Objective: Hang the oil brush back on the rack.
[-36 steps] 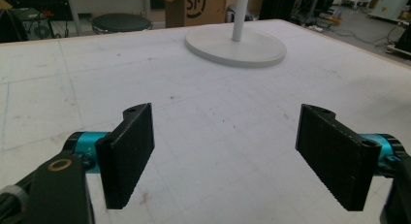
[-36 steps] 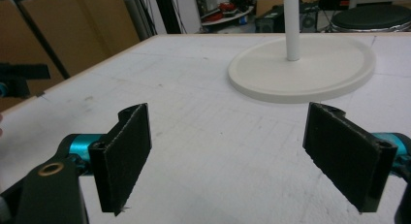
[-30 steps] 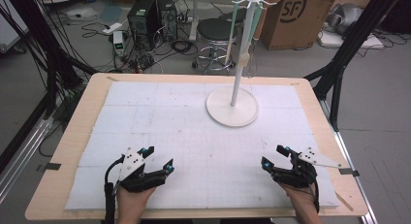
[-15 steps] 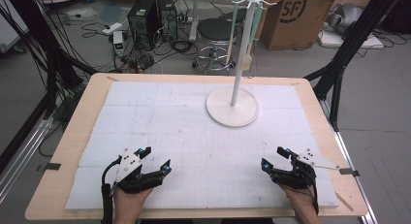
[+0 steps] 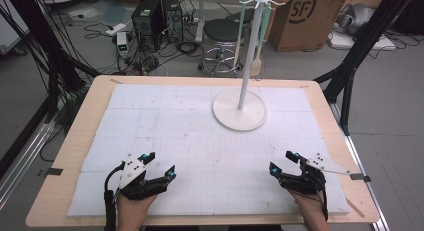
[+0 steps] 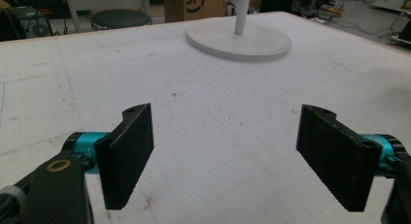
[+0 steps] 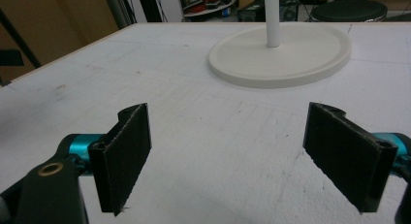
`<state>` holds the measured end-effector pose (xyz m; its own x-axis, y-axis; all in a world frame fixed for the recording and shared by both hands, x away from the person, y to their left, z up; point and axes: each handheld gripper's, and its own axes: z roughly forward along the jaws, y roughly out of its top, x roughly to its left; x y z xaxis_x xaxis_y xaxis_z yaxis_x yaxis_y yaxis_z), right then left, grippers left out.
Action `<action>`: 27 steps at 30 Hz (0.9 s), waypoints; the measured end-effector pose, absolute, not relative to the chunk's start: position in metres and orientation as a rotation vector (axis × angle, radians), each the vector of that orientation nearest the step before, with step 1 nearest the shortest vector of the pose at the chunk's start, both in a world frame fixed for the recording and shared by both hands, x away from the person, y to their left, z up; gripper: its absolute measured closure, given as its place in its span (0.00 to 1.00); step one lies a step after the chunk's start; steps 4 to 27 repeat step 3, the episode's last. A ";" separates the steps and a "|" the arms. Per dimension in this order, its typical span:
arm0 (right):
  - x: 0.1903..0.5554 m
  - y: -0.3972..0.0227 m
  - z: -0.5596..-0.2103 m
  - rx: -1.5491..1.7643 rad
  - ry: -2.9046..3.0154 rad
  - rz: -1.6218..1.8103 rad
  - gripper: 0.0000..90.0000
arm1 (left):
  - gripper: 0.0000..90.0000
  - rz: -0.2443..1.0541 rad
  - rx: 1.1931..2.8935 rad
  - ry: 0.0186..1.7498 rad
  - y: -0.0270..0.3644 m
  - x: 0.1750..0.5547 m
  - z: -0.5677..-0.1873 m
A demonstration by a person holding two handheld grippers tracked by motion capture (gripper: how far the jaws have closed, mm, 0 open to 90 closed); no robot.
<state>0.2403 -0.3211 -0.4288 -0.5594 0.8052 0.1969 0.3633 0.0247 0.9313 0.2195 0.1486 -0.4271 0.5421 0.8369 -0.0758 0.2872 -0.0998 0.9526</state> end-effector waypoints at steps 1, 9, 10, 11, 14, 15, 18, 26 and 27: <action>0.240 -0.321 -0.429 1.189 1.922 1.552 0.18 | 0.24 0.610 1.655 0.962 0.149 0.220 -0.427; 0.240 -0.320 -0.429 1.192 1.921 1.553 0.18 | 0.24 0.611 1.660 0.961 0.148 0.220 -0.427; 0.240 -0.320 -0.429 1.192 1.921 1.553 0.18 | 0.24 0.611 1.660 0.961 0.148 0.220 -0.427; 0.240 -0.320 -0.429 1.192 1.921 1.553 0.18 | 0.24 0.611 1.660 0.961 0.148 0.220 -0.427; 0.240 -0.320 -0.429 1.192 1.921 1.553 0.18 | 0.24 0.611 1.660 0.961 0.148 0.220 -0.427; 0.240 -0.320 -0.429 1.192 1.921 1.553 0.18 | 0.24 0.611 1.660 0.961 0.148 0.220 -0.427; 0.240 -0.320 -0.429 1.192 1.921 1.553 0.18 | 0.24 0.611 1.660 0.961 0.148 0.220 -0.427; 0.240 -0.320 -0.429 1.192 1.921 1.553 0.18 | 0.24 0.611 1.660 0.961 0.148 0.220 -0.427; 0.240 -0.320 -0.429 1.192 1.921 1.553 0.18 | 0.24 0.611 1.660 0.961 0.148 0.220 -0.427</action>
